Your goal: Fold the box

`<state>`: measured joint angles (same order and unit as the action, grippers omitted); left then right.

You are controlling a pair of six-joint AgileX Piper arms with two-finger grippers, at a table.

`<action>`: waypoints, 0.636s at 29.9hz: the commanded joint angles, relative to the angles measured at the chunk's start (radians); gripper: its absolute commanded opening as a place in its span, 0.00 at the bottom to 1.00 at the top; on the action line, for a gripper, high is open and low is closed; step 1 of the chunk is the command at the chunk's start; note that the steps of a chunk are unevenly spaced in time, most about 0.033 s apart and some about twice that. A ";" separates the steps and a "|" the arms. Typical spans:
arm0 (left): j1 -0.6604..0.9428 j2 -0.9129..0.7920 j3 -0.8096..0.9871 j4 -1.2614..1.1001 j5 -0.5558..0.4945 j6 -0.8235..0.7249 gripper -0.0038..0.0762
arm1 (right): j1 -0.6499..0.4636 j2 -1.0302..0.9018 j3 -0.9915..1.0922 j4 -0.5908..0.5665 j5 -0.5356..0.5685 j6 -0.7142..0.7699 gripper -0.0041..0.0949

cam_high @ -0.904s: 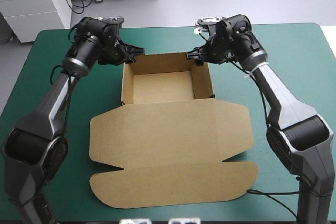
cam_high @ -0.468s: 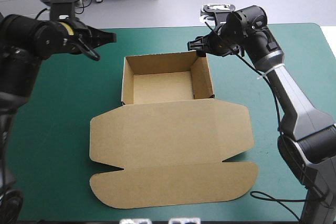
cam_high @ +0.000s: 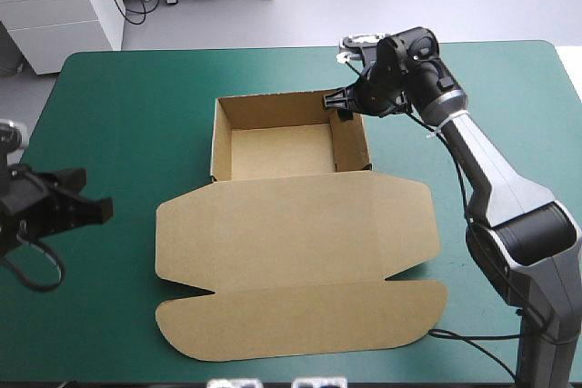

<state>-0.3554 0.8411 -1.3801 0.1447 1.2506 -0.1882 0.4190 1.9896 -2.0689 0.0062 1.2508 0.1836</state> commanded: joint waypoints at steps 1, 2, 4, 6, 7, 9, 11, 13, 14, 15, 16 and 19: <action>0.000 -0.101 0.119 0.043 -0.030 0.017 0.04 | -0.006 -0.009 0.026 -0.006 -0.003 -0.016 0.72; 0.000 -0.126 0.160 0.047 -0.036 0.017 0.04 | -0.006 0.002 0.041 -0.006 -0.003 -0.023 0.71; 0.000 -0.162 0.234 0.047 -0.038 0.015 0.04 | -0.006 0.020 0.061 -0.006 -0.003 -0.024 0.70; 0.000 -0.194 0.319 0.045 -0.042 0.012 0.04 | -0.006 0.031 0.065 0.004 -0.003 -0.024 0.70; 0.000 -0.212 0.362 0.044 -0.052 0.012 0.04 | -0.006 0.035 0.065 0.007 -0.003 -0.024 0.69; 0.000 -0.249 0.439 0.040 -0.082 0.010 0.04 | -0.006 0.035 0.065 0.004 -0.003 -0.024 0.69; 0.000 -0.286 0.523 0.047 -0.122 0.010 0.04 | -0.006 0.035 0.065 -0.006 -0.003 -0.024 0.66; 0.000 -0.314 0.601 0.050 -0.159 -0.005 0.04 | -0.006 0.035 0.065 -0.006 -0.003 -0.028 0.60; 0.000 -0.325 0.631 0.046 -0.175 -0.014 0.04 | -0.006 0.035 0.065 -0.006 -0.003 -0.037 0.55; 0.000 -0.337 0.664 0.038 -0.188 -0.014 0.04 | -0.006 0.035 0.065 -0.006 -0.003 -0.045 0.49; 0.000 -0.352 0.694 0.028 -0.208 -0.014 0.04 | -0.006 0.035 0.065 0.000 -0.003 -0.053 0.42; 0.000 -0.381 0.753 0.010 -0.259 -0.021 0.04 | -0.006 0.037 0.065 -0.006 -0.003 -0.055 0.16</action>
<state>-0.3554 0.4770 -0.6478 0.1635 1.1009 -0.1924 0.4190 2.0882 -1.9783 0.0096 1.2395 0.1437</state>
